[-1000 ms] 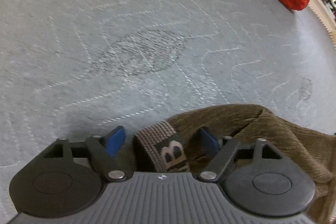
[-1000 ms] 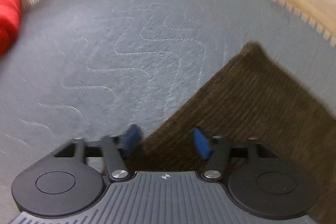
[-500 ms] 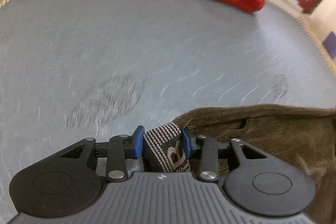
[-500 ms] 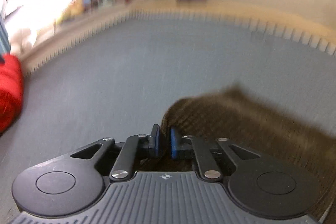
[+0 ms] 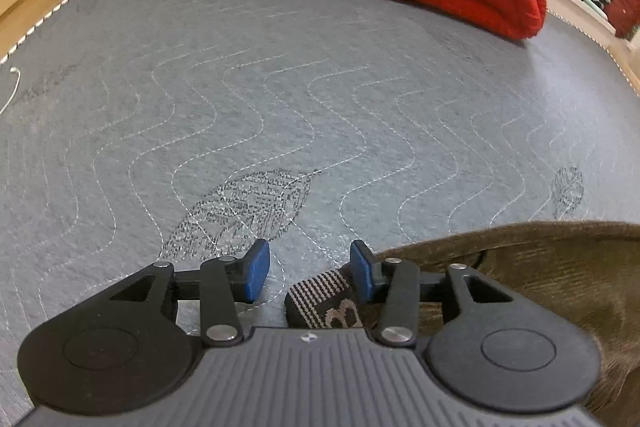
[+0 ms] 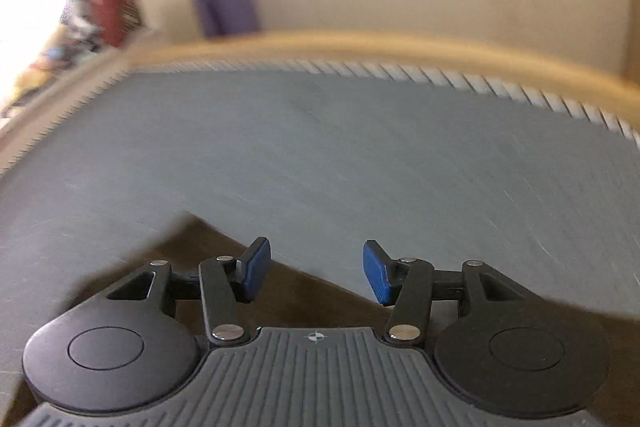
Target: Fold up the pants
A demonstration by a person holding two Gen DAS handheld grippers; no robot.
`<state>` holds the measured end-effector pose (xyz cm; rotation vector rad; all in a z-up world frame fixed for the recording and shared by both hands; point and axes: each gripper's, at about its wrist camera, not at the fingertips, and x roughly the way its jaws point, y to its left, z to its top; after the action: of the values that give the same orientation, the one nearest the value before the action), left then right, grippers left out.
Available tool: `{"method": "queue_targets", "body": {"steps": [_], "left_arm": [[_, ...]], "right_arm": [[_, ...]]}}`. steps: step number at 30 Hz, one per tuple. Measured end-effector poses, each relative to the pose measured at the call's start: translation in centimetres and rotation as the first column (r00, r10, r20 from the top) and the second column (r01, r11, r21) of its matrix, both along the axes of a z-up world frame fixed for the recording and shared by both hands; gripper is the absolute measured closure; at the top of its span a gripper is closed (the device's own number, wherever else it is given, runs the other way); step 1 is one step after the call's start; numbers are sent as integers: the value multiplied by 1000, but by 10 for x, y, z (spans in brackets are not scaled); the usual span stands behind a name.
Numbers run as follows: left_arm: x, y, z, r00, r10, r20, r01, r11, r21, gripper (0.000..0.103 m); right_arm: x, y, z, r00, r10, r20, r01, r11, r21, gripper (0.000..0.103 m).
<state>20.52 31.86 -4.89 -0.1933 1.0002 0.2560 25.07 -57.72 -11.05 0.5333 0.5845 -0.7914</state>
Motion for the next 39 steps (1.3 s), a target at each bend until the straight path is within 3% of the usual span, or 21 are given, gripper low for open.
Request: {"method": "queue_targets", "body": {"steps": [2, 4, 7, 8, 9, 12, 13, 14, 16, 19, 21, 24, 26, 27, 29, 33, 36, 39], "left_arm": [[-3, -5, 4, 1000, -18, 3, 18, 1000, 10, 53], [-4, -10, 4, 1000, -29, 8, 28, 999, 16, 53], [-3, -17, 6, 999, -27, 22, 27, 999, 17, 52], [-4, -19, 8, 999, -27, 29, 27, 1000, 16, 52], [-4, -22, 9, 999, -30, 35, 29, 999, 15, 52], [-3, -31, 14, 997, -58, 53, 57, 998, 24, 52], [-3, -34, 16, 995, -74, 60, 73, 997, 24, 52], [-2, -38, 17, 994, -92, 64, 92, 996, 18, 52], [-2, -44, 16, 988, -143, 65, 144, 989, -12, 52], [-2, -56, 8, 967, -251, 31, 253, 962, -102, 51], [-4, -64, 1, 946, -324, 1, 321, 936, -146, 51], [-7, -67, -14, 919, -388, -68, 374, 914, -161, 51], [-7, -60, -38, 913, -361, -191, 347, 932, -105, 55], [-9, -58, -48, 905, -351, -241, 345, 936, -69, 74], [-13, -60, -49, 894, -375, -244, 381, 924, -22, 78], [-21, -67, -29, 919, -337, -206, 338, 941, -33, 68], [-33, -73, -15, 916, -365, -163, 363, 931, -46, 66], [-45, -67, 0, 928, -343, -145, 340, 939, -51, 66]], "right_arm": [[-15, -21, -17, 996, -51, -79, 57, 996, 69, 49], [-26, -33, -31, 997, -43, -62, 51, 990, 130, 50], [-20, -25, -32, 996, 28, -81, -22, 997, 78, 53], [-13, -26, -34, 997, 58, -58, -53, 995, 86, 73], [-14, -23, -35, 995, 90, -43, -86, 992, 88, 85], [-3, -11, -31, 989, 138, -44, -140, 990, -30, 89], [-6, -8, -21, 994, 105, -20, -106, 988, -116, 89], [-5, -14, -11, 998, 56, 0, -55, 982, -181, 90], [-4, -20, -4, 1000, -9, 7, 11, 977, -212, 88], [11, -22, -20, 988, 17, -151, -42, 985, -166, 84], [12, -16, -23, 981, 1, -194, -39, 980, -193, 77], [9, -9, -12, 990, -28, -136, 0, 980, -199, 69], [9, 1, -1, 995, -1, -97, -19, 980, -198, 67], [8, 7, 7, 997, 16, -74, -30, 980, -196, 66], [5, 22, 31, 998, 54, -17, -56, 984, -171, 65], [-6, 59, 78, 975, 198, 103, -185, 975, -123, 59], [-22, 91, 111, 931, 328, 158, -308, 941, -139, 56], [-45, 124, 144, 870, 450, 201, -424, 891, -163, 56]]}}
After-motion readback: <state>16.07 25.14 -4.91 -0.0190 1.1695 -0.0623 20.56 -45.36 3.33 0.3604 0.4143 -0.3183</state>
